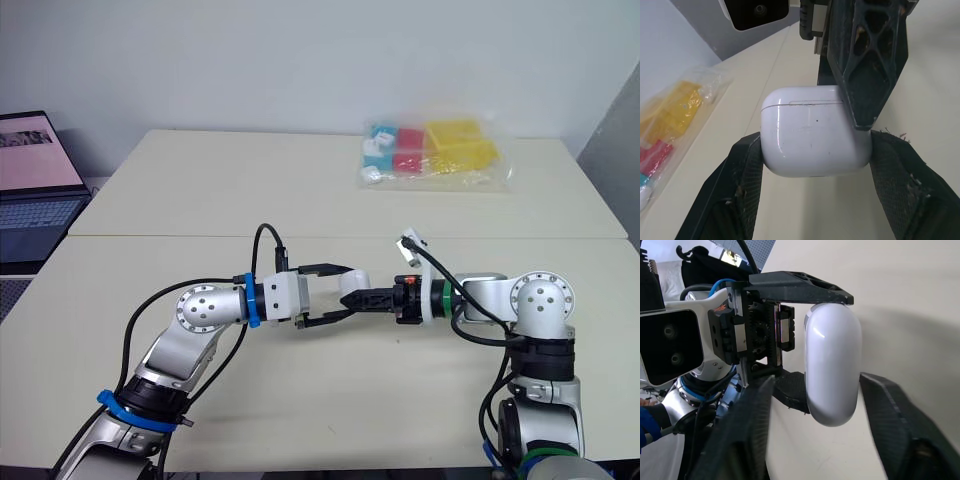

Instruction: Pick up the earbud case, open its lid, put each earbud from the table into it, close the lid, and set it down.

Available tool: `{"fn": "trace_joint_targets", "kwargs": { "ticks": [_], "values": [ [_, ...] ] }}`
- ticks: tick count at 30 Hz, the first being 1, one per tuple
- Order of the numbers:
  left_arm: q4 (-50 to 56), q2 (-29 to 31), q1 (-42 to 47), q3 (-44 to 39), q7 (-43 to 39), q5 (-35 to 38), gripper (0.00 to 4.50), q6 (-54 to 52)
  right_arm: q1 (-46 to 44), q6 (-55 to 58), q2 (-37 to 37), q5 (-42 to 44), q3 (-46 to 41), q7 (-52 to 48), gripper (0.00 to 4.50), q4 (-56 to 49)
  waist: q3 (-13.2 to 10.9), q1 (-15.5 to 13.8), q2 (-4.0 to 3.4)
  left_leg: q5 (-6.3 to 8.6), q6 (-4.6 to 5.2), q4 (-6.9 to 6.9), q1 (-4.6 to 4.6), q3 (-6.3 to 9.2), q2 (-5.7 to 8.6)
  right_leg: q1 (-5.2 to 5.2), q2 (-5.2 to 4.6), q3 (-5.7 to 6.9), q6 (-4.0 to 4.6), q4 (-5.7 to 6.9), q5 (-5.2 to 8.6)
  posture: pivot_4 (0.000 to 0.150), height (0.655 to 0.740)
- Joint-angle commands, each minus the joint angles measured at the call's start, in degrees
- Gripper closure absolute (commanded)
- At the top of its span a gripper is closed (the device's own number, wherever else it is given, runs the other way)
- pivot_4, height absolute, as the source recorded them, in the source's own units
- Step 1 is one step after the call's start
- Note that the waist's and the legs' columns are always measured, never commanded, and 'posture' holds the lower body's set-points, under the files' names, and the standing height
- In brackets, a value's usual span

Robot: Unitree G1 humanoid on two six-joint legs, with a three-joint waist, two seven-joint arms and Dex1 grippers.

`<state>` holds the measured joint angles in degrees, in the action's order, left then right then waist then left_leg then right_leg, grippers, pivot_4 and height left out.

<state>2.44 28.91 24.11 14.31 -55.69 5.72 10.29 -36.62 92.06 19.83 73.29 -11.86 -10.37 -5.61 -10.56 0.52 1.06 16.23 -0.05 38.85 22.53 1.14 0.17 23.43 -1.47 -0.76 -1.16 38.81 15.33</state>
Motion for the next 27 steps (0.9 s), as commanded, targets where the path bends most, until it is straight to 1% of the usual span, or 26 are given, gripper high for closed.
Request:
{"fn": "trace_joint_targets", "kwargs": {
  "ticks": [1,3,9,13,14,17,18,21,24,27],
  "values": [
    [2.7,-0.2,-0.3,-0.9,0.0,1.6,1.75,0.3,-0.8,0.3,-0.2,0.9,-0.4,-1.1,3.05,-0.3,0.0,0.0,0.0,0.0,0.0,0.0,0.0,0.0,0.0,0.0,0.0,0.0,0.0,0.0,0.0,0.15,0.74],
    [2.9,-0.2,-0.4,-0.9,0.0,1.9,1.75,0.2,-0.8,0.3,-0.3,0.9,-0.3,-1.2,3.72,-0.1,0.0,0.0,0.0,0.0,0.0,0.0,0.0,0.0,0.0,0.0,0.0,-0.01,0.0,0.0,0.0,0.15,0.74],
    [3.2,-0.3,-0.8,-0.9,-0.1,2.6,1.75,-0.2,-0.6,0.4,-0.4,1.4,-0.4,-1.2,3.73,0.2,0.0,0.0,0.0,0.0,0.0,0.0,0.0,0.0,0.0,0.0,0.0,0.0,0.0,0.0,0.0,0.15,0.74],
    [3.9,-0.1,-0.8,-1.4,-0.6,4.2,1.75,-2.8,-0.4,0.4,0.3,2.3,-0.1,-1.4,3.73,0.1,0.0,0.0,0.0,0.0,0.0,0.0,0.0,0.0,0.0,0.0,0.0,0.0,0.0,0.0,0.0,0.15,0.74],
    [3.9,0.2,-0.7,-1.5,-1.1,4.5,1.02,-3.4,-0.4,0.4,0.6,2.5,0.0,-1.5,3.73,0.1,0.0,0.0,0.0,0.0,0.0,0.0,0.0,0.0,0.0,0.0,0.0,-0.01,0.0,-0.01,0.0,0.15,0.74],
    [3.7,1.0,-0.2,-2.1,-1.0,4.0,0.16,-3.9,-0.4,0.4,1.4,2.8,0.3,-1.9,3.73,0.1,0.0,0.0,0.0,0.0,0.0,0.0,0.0,0.0,0.0,0.01,0.01,0.0,0.0,-0.01,0.0,0.15,0.74],
    [3.4,1.3,0.0,-2.4,-0.7,3.6,0.0,-4.1,-0.5,0.4,1.8,3.0,0.5,-2.1,3.73,0.1,0.0,0.0,0.0,0.0,0.0,0.0,0.0,0.0,0.0,0.01,0.02,0.0,0.0,-0.01,0.0,0.15,0.74],
    [3.2,4.1,0.2,-3.5,-2.1,3.7,0.0,-6.2,-0.9,0.4,3.8,3.1,1.6,-3.2,3.73,0.0,0.0,0.1,0.0,0.0,0.0,0.0,0.0,0.0,-0.01,0.01,0.03,0.0,0.0,-0.01,0.0,0.15,0.74],
    [5.6,6.5,1.0,-5.4,-2.3,7.2,0.0,-15.1,-1.5,0.4,6.2,2.1,2.8,-4.9,3.73,-0.6,0.0,0.2,0.0,0.0,0.0,-0.01,0.01,0.0,-0.02,0.03,0.07,0.0,0.0,-0.01,0.0,0.15,0.74],
    [9.3,10.4,2.5,-7.1,-4.4,11.6,0.0,-26.5,-2.9,-1.2,13.1,-2.3,7.7,-11.1,3.73,-4.7,0.0,0.3,0.0,0.0,0.0,0.0,0.12,0.05,-0.03,0.1,0.09,0.06,-0.01,-0.05,0.01,0.15,0.74]
  ]
}}
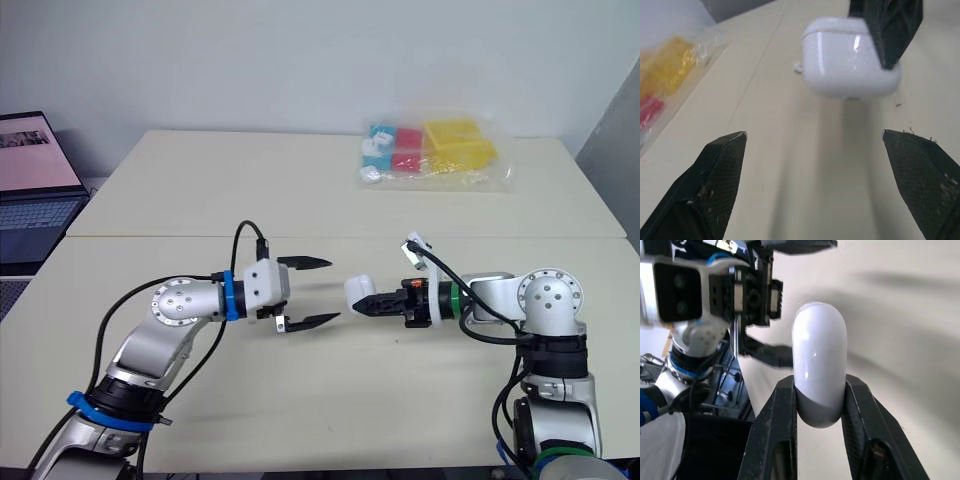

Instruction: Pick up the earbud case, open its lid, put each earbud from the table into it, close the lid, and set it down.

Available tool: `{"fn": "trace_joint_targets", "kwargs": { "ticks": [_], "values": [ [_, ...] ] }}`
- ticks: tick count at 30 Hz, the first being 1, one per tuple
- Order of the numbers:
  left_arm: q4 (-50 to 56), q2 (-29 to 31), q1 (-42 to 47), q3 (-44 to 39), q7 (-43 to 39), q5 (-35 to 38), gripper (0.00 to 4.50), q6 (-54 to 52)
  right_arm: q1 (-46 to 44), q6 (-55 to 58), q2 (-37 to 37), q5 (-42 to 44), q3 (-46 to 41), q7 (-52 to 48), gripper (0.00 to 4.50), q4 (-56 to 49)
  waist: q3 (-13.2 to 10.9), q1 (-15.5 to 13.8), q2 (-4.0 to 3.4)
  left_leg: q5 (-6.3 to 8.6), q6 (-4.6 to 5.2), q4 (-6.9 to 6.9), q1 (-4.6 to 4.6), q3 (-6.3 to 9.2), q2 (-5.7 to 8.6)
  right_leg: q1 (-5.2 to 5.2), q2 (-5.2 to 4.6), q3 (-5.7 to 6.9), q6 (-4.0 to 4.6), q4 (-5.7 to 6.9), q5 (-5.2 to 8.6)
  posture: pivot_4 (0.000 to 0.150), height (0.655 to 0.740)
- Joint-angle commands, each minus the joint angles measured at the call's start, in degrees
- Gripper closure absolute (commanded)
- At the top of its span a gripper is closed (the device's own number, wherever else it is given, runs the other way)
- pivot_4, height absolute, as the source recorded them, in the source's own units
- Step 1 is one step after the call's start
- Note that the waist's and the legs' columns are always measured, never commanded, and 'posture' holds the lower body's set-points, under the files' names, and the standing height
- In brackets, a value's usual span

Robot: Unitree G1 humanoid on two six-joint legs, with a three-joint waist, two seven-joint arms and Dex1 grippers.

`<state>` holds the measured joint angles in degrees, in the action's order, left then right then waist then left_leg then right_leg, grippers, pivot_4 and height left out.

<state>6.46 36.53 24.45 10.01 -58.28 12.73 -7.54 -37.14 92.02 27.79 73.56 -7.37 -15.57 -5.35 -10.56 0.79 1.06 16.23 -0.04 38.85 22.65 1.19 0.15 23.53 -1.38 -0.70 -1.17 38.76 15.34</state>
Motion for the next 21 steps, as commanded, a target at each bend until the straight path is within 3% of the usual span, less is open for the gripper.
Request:
{"fn": "trace_joint_targets", "kwargs": {
  "ticks": [1,4,10,16,21],
  "values": [
    [6.3,3.9,2.4,-3.1,-2.5,5.9,0.0,-11.5,-2.8,-2.4,7.3,-4.1,5.0,-8.1,3.73,-6.2,0.0,0.1,-0.01,0.0,0.0,0.01,0.05,0.0,0.01,0.04,0.01,0.01,0.0,-0.01,0.0,0.15,0.74],
    [9.9,6.4,3.2,-3.8,-3.6,10.7,0.0,-20.8,-4.4,-9.7,15.6,-11.9,13.2,-17.7,3.73,-10.6,0.0,0.4,-0.01,0.0,0.0,-0.02,0.13,0.01,0.02,0.12,0.05,0.03,-0.03,-0.12,0.02,0.15,0.74],
    [16.6,8.1,5.8,-1.2,-4.5,16.0,0.0,-33.1,-8.8,-36.7,30.9,-38.8,33.2,-39.2,3.73,-15.3,0.0,0.7,0.0,0.01,0.0,-0.04,0.21,0.07,0.02,0.14,0.06,0.09,-0.14,-0.26,0.08,0.15,0.74],
    [17.2,4.1,10.3,1.7,0.0,15.2,0.0,-38.1,-11.1,-50.0,30.4,-53.4,38.4,-46.5,3.73,-13.0,-0.1,0.7,0.03,0.0,-0.01,0.0,0.19,0.08,0.01,0.14,0.04,0.05,-0.09,-0.18,0.05,0.15,0.74],
    [17.1,2.6,12.0,5.4,3.9,11.5,0.0,-39.7,-13.6,-52.7,26.6,-59.0,39.3,-49.7,3.73,-11.8,-0.1,0.7,0.03,0.0,-0.01,0.02,0.18,0.08,0.0,0.15,0.03,0.01,-0.07,-0.14,0.04,0.15,0.74]
  ]
}}
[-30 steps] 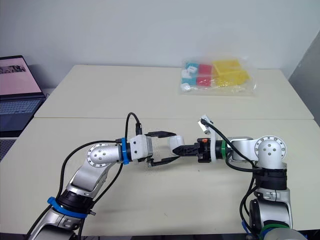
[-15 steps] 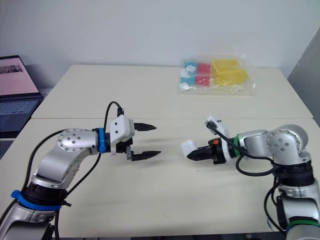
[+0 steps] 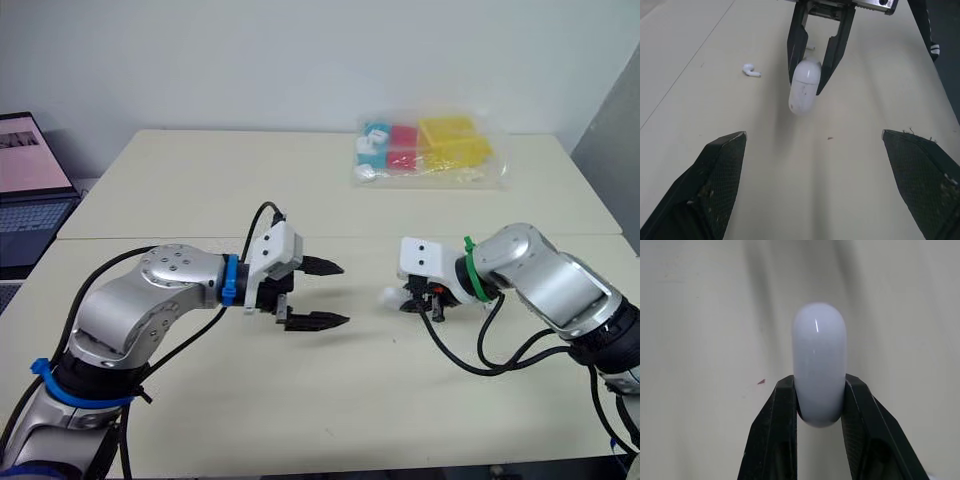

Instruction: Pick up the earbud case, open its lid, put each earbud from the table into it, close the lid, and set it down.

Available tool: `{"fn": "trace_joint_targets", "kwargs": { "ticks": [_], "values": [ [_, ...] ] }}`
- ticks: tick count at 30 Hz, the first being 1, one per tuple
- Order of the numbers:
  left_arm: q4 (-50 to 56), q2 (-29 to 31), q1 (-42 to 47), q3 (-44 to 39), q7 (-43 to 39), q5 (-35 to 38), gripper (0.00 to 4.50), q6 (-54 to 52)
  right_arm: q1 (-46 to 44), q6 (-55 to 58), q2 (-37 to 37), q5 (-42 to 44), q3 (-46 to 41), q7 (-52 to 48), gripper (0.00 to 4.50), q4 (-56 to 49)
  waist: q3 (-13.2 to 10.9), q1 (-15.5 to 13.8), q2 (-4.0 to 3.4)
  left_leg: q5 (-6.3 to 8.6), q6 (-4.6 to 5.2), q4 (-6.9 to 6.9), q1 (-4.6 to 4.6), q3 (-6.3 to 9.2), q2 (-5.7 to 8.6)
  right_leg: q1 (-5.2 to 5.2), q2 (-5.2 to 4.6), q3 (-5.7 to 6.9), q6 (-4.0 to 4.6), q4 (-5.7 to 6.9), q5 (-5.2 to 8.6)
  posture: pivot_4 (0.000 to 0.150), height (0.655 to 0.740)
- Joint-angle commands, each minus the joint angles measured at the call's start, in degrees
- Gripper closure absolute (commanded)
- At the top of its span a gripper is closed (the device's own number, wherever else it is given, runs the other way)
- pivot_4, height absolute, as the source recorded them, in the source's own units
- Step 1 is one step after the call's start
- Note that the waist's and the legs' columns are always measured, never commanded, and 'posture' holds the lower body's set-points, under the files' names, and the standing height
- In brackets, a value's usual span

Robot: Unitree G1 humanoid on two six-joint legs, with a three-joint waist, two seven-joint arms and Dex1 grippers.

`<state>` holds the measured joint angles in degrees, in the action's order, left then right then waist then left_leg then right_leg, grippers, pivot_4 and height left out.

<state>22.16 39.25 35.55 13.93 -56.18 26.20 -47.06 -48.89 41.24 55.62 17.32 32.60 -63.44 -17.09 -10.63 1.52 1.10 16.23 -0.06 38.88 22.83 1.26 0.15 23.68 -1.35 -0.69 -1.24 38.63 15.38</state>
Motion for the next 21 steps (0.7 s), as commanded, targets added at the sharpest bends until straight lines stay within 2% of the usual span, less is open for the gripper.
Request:
{"fn": "trace_joint_targets", "kwargs": {
  "ticks": [1,11,21],
  "values": [
    [1.6,-0.4,1.0,2.0,2.4,-2.4,0.0,-0.5,-2.2,-2.2,-2.0,-3.6,-0.6,-2.2,3.73,0.3,0.0,0.0,0.0,0.0,0.0,0.0,0.0,0.0,0.0,0.0,-0.01,0.0,0.0,0.0,0.0,0.15,0.74],
    [-0.7,-4.7,2.5,5.7,7.6,-6.9,0.0,-0.3,-3.0,-4.6,-7.3,-10.2,-0.7,-6.0,3.73,2.9,0.0,-0.2,0.0,-0.01,-0.02,0.04,0.02,0.0,0.07,0.03,-0.12,-0.02,0.02,0.07,-0.01,0.15,0.74],
    [-3.8,-6.3,4.0,8.0,5.5,-9.7,0.0,3.1,-2.6,-4.7,-9.6,-12.9,-1.5,-7.9,3.73,3.3,0.0,-0.2,0.0,-0.02,-0.04,0.07,-0.01,0.0,0.08,0.04,-0.13,-0.02,0.03,0.21,-0.01,0.15,0.74]
  ]
}}
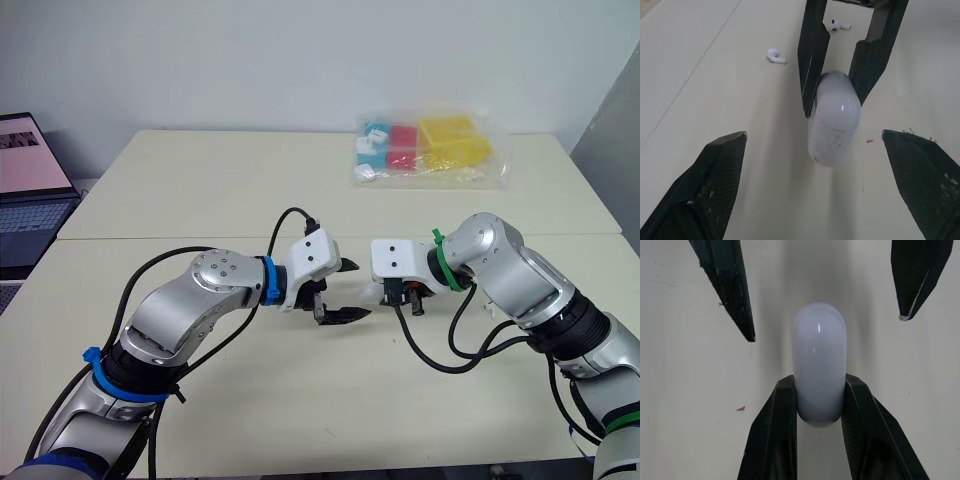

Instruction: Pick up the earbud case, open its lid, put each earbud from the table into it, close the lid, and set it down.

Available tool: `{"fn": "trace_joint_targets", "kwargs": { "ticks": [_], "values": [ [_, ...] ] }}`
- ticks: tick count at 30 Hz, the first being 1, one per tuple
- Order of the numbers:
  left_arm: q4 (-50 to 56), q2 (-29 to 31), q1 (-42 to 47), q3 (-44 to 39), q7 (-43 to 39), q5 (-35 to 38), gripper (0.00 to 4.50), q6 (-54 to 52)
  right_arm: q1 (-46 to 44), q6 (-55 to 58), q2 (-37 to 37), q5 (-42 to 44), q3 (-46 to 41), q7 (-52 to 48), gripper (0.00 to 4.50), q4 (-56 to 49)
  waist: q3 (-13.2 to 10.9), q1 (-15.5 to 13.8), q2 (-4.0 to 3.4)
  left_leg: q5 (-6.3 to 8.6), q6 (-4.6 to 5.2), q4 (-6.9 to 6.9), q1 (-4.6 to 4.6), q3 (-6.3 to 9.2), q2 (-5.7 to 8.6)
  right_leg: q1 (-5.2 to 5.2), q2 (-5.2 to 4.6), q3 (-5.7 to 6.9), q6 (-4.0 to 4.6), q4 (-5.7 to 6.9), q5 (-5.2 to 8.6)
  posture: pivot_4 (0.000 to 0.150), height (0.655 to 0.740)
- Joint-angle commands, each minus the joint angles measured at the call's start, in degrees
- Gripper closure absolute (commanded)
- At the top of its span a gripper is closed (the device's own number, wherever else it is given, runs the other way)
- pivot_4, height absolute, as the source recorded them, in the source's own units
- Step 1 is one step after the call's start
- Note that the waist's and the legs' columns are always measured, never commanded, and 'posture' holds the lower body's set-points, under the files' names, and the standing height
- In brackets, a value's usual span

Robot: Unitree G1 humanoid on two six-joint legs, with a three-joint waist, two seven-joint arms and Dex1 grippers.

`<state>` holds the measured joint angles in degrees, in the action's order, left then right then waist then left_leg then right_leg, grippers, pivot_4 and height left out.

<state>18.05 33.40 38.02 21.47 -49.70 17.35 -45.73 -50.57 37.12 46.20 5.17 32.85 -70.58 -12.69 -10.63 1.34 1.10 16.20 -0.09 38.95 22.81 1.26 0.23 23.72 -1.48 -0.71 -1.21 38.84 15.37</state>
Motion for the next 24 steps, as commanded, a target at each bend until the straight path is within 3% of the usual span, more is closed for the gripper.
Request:
{"fn": "trace_joint_targets", "kwargs": {
  "ticks": [1,7,11,17,24],
  "values": [
    [0.0,-0.6,1.7,0.7,-1.1,-1.1,0.0,2.1,-1.0,-0.6,-0.3,-0.9,-1.8,-0.8,3.73,-1.1,0.0,0.0,0.0,0.0,0.0,0.0,0.0,0.0,0.0,0.0,0.0,0.01,0.0,0.01,0.0,0.15,0.74],
    [-1.1,-1.9,2.4,1.3,-2.0,-2.0,0.0,3.2,-0.7,-0.7,-0.7,-1.3,-2.3,-1.2,3.73,-1.5,0.0,0.0,0.0,-0.01,-0.01,0.02,0.0,0.0,0.02,0.0,-0.02,0.0,0.0,0.02,0.0,0.15,0.74],
    [-1.0,-2.0,2.3,1.5,-3.0,-2.3,0.68,3.4,-0.4,-0.4,-0.8,-1.3,-2.7,-1.4,3.73,-1.9,0.0,0.0,0.0,-0.01,-0.02,0.03,0.0,0.0,0.02,0.01,-0.01,0.01,0.0,0.04,0.0,0.15,0.74],
    [-0.7,-1.3,1.6,1.7,-4.1,-3.1,2.29,4.4,-0.3,-0.1,-1.0,-1.2,-2.9,-1.5,3.73,-2.1,0.0,0.0,0.0,-0.01,-0.02,0.03,0.0,0.0,0.03,0.01,-0.01,0.0,0.0,0.05,0.0,0.15,0.74],
    [-1.1,-1.6,0.5,0.9,-4.3,-2.6,2.29,4.4,-0.3,0.3,-1.2,-0.8,-3.6,-1.8,3.73,-2.1,0.0,0.0,0.0,-0.02,-0.03,0.04,0.0,0.0,0.03,0.01,-0.02,0.0,0.0,0.07,0.0,0.15,0.74]
  ]
}}
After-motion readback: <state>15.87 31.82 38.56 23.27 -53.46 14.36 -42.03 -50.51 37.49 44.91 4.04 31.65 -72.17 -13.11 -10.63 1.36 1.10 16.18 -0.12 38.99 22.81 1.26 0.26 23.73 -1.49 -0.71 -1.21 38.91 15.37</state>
